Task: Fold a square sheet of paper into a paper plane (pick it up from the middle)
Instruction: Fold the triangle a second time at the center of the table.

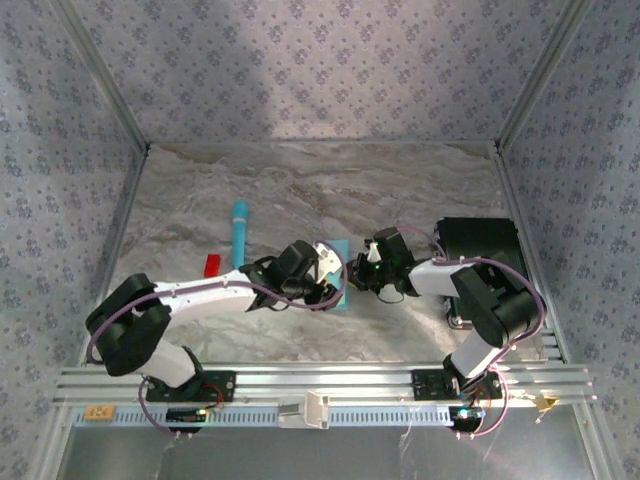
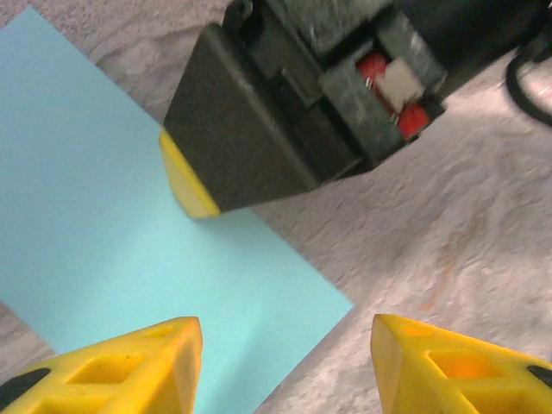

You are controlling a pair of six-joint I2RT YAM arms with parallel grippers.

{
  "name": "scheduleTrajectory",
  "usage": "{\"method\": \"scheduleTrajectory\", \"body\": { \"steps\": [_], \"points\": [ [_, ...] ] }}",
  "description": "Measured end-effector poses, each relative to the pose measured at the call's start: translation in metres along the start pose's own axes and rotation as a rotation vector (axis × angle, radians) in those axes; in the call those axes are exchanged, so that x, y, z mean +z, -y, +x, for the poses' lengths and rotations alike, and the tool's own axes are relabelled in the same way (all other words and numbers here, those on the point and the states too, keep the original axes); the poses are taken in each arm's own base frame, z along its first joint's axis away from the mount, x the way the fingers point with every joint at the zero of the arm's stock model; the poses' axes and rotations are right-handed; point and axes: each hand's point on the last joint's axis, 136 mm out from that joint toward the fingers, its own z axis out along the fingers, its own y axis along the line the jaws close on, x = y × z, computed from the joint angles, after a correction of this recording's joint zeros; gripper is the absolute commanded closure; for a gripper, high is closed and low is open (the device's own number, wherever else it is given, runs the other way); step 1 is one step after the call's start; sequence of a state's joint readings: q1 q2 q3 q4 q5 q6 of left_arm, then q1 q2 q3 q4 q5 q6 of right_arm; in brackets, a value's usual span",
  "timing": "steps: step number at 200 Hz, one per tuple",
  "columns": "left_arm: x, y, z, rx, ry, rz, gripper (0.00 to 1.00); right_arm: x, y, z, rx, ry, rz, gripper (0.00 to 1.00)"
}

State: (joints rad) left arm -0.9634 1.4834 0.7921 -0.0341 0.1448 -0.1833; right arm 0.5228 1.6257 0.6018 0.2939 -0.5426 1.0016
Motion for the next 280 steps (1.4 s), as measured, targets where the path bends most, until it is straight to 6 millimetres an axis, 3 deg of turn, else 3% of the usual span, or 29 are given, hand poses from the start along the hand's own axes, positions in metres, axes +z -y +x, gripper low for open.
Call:
{"method": "scheduleTrajectory", "body": {
  "steps": [68, 140, 228, 280],
  "points": [
    [0.021, 0.021, 0.014, 0.255, -0.055, -0.155, 0.26, -0.001, -0.001, -0.001, 0.013, -0.008, 0.016, 0.89],
    [0.029, 0.015, 0.015, 0.323, -0.078, -0.227, 0.24, -0.001, 0.001, -0.001, 0.025, -0.012, 0.025, 0.89],
    [0.038, 0.007, 0.022, 0.404, -0.121, -0.304, 0.4, -0.001, 0.001, -0.001, 0.049, -0.011, 0.023, 0.89],
    [0.038, 0.005, 0.022, 0.427, -0.129, -0.317, 0.62, -0.001, -0.001, -0.002, 0.052, -0.009, 0.015, 0.89]
  ]
}}
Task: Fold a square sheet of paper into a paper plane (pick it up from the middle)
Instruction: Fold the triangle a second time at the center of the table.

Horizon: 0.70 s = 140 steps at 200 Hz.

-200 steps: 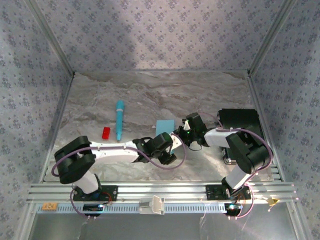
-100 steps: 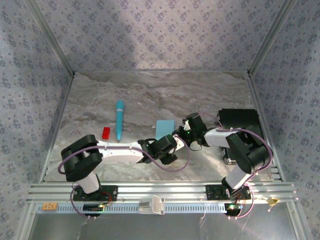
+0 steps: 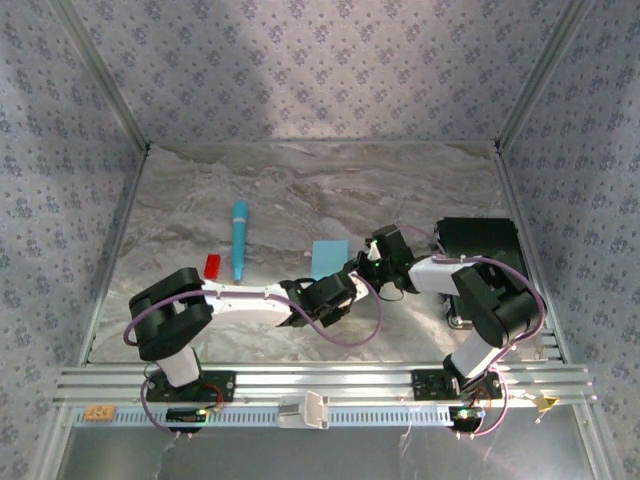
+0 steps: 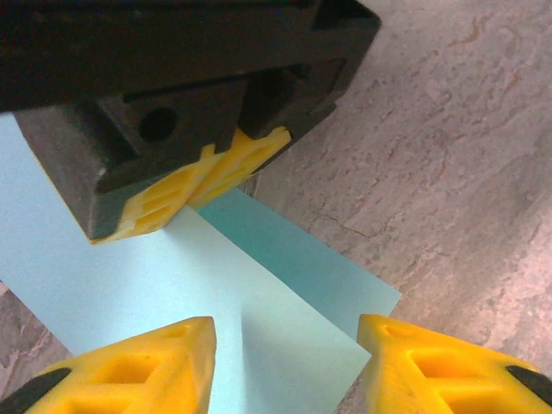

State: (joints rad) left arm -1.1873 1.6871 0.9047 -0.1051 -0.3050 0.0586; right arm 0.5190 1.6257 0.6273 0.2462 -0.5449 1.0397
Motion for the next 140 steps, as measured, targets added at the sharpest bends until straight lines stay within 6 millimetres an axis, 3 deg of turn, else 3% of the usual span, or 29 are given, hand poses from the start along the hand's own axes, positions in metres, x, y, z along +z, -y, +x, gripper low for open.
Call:
{"method": "scheduleTrajectory", "body": {
  "steps": [77, 107, 140],
  "points": [
    [0.0, 0.001, 0.001, 0.0, -0.003, 0.005, 1.0, -0.005, -0.006, -0.005, 0.008, 0.02, -0.023, 0.81],
    [0.0, 0.006, -0.001, -0.011, -0.004, 0.045, 1.0, -0.02, -0.006, -0.012, 0.014, 0.062, -0.043, 0.73],
    [0.001, 0.003, -0.004, -0.118, -0.006, 0.142, 1.0, -0.05, -0.001, -0.022, 0.013, 0.144, -0.025, 0.59]
  ]
}}
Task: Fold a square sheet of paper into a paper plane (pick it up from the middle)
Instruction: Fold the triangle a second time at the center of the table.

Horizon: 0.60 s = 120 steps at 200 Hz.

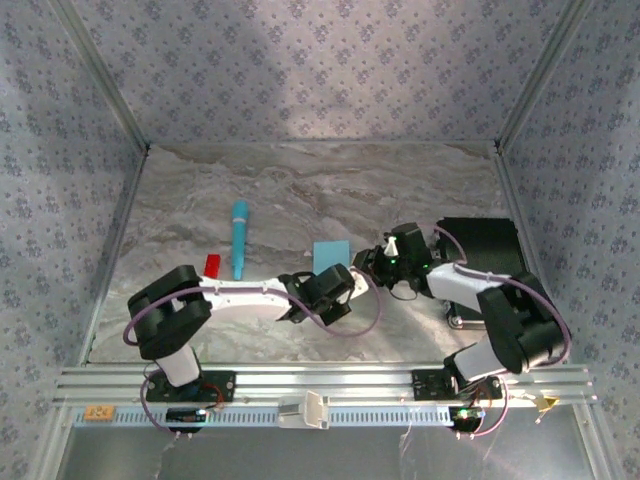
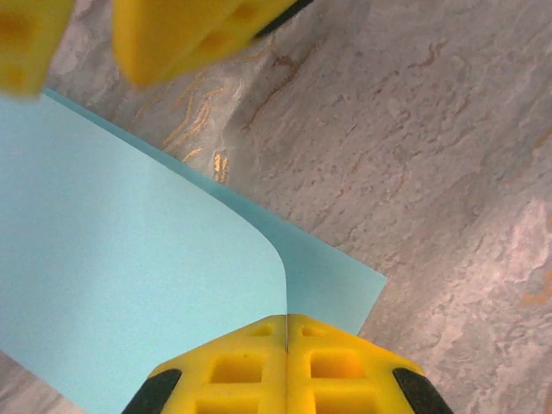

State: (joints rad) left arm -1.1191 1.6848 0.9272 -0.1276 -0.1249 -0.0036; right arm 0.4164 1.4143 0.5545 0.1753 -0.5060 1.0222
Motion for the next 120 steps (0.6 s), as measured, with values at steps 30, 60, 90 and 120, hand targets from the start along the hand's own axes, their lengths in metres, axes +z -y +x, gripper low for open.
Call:
{"method": "scheduleTrajectory", "body": {
  "steps": [30, 60, 90, 120],
  "points": [
    [0.0, -0.014, -0.003, -0.174, 0.01, 0.122, 1.0, -0.028, 0.002, -0.006, -0.02, 0.079, 0.025, 0.57],
    [-0.003, -0.018, -0.013, -0.317, 0.041, 0.259, 1.0, -0.042, 0.001, -0.003, -0.043, 0.107, 0.029, 0.62],
    [-0.009, -0.02, -0.028, -0.42, 0.09, 0.366, 1.0, -0.038, 0.006, 0.01, -0.056, 0.074, 0.042, 0.72],
    [-0.012, -0.024, -0.034, -0.467, 0.109, 0.402, 1.0, -0.023, 0.009, 0.034, -0.076, 0.001, 0.064, 0.87]
  ]
}}
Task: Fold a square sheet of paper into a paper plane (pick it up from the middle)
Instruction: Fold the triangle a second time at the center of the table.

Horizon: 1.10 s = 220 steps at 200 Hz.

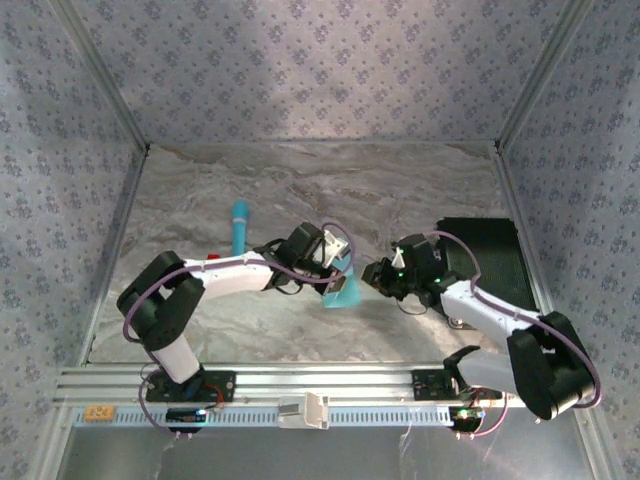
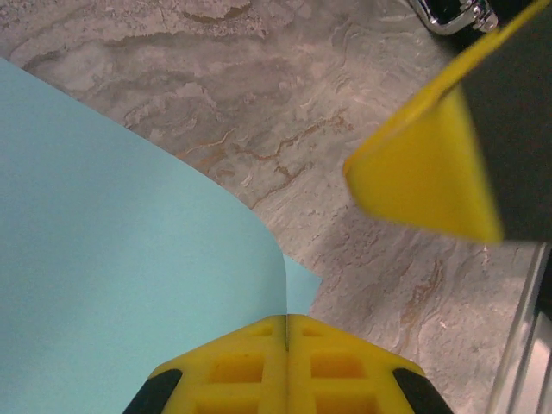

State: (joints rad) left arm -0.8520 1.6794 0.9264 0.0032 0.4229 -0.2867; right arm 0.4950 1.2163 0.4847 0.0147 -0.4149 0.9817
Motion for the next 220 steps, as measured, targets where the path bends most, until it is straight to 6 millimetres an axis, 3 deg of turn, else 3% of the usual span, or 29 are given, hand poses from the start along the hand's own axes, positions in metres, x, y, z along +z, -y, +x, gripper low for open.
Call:
{"method": "scheduleTrajectory", "body": {
  "steps": [52, 90, 220],
  "points": [
    [0.003, -0.003, 0.007, -0.016, -0.025, -0.005, 1.0, 0.034, 0.015, 0.03, -0.005, -0.114, 0.063, 0.95],
    [0.007, -0.008, 0.016, -0.032, -0.058, -0.014, 1.0, 0.047, 0.023, 0.03, -0.005, -0.133, 0.109, 0.97],
    [0.013, -0.048, 0.021, -0.097, -0.115, -0.061, 0.98, 0.048, 0.03, 0.026, -0.054, -0.132, 0.157, 0.97]
  ]
}}
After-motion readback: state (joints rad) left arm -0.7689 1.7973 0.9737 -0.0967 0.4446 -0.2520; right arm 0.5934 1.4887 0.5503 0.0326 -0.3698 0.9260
